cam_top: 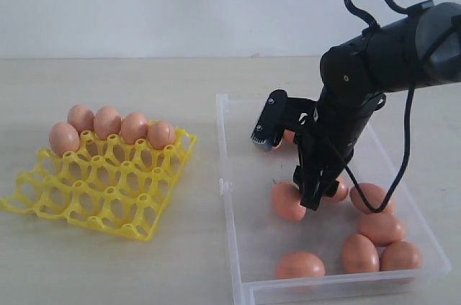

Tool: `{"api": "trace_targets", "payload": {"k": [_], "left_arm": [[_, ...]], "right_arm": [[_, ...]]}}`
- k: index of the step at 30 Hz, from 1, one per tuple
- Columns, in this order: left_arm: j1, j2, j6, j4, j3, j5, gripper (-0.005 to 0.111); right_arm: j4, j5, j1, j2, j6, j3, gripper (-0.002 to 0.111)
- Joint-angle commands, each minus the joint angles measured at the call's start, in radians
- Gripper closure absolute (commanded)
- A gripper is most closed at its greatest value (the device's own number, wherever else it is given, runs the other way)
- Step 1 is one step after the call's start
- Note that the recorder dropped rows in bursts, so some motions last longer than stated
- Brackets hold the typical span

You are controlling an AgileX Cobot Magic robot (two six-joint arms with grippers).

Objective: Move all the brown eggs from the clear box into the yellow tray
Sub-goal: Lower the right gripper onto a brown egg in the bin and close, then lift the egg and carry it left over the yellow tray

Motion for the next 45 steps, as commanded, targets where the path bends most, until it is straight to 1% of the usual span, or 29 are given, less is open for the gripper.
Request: {"api": "trace_targets", "payload": {"k": [1, 10, 11, 12, 13, 15, 16, 17, 18, 20, 24, 27, 30, 33, 36, 39, 42, 45], "left_arm": [[-0.006, 0.004, -0.001, -0.001, -0.004, -0.004, 0.103], [-0.006, 0.004, -0.001, -0.001, -0.004, -0.004, 0.103], [-0.006, 0.004, -0.001, -0.001, -0.004, -0.004, 0.103], [-0.006, 0.004, -0.001, -0.001, -0.004, -0.004, 0.103], [-0.006, 0.004, -0.001, -0.001, -0.004, -0.004, 0.103], [-0.006, 0.004, -0.001, -0.001, -0.004, -0.004, 0.103], [-0.006, 0.004, -0.001, -0.001, -0.004, -0.004, 0.103], [-0.006, 0.004, -0.001, -0.001, -0.004, -0.004, 0.103], [-0.006, 0.004, -0.001, -0.001, -0.004, -0.006, 0.103], [-0.006, 0.004, -0.001, -0.001, -0.004, -0.006, 0.103], [-0.006, 0.004, -0.001, -0.001, -0.004, -0.006, 0.103], [-0.006, 0.004, -0.001, -0.001, -0.004, -0.006, 0.103], [-0.006, 0.004, -0.001, -0.001, -0.004, -0.006, 0.103], [-0.006, 0.004, -0.001, -0.001, -0.004, -0.006, 0.103], [-0.006, 0.004, -0.001, -0.001, -0.004, -0.006, 0.103], [-0.006, 0.004, -0.001, -0.001, -0.004, -0.006, 0.103], [-0.006, 0.004, -0.001, -0.001, -0.004, -0.006, 0.103], [-0.006, 0.004, -0.001, -0.001, -0.004, -0.006, 0.103]], "right_arm": [[-0.01, 0.043, -0.001, -0.002, -0.044, 0.003, 0.05], [-0.008, 0.044, -0.001, -0.002, 0.047, 0.003, 0.05], [-0.008, 0.043, -0.001, -0.002, 0.065, 0.003, 0.052], [-0.008, 0.043, -0.001, -0.002, 0.081, 0.003, 0.057], [-0.008, 0.041, -0.001, -0.002, 0.092, 0.003, 0.065], [-0.008, 0.041, -0.001, -0.002, 0.097, 0.003, 0.087], [-0.008, 0.041, -0.001, -0.002, 0.097, 0.003, 0.104], [-0.005, 0.036, -0.001, -0.002, 0.111, 0.003, 0.108], [-0.008, 0.031, -0.001, -0.002, 0.127, 0.003, 0.108], [-0.008, 0.013, -0.001, -0.002, 0.157, 0.003, 0.109], [-0.003, -0.102, -0.001, -0.033, 0.246, 0.003, 0.109], [0.018, -0.232, -0.001, -0.093, 0.333, 0.008, 0.109], [0.052, -0.439, 0.008, -0.151, 0.331, 0.085, 0.109], [0.052, -0.74, 0.041, -0.174, 0.269, 0.223, 0.109], [0.048, -1.126, 0.071, -0.174, 0.278, 0.33, 0.109], [-0.019, -1.319, 0.078, -0.174, 0.35, 0.368, 0.109], [-0.154, -1.457, 0.078, -0.166, 0.451, 0.373, 0.109], [-0.248, -1.66, 0.078, -0.13, 0.514, 0.371, 0.109]]}}
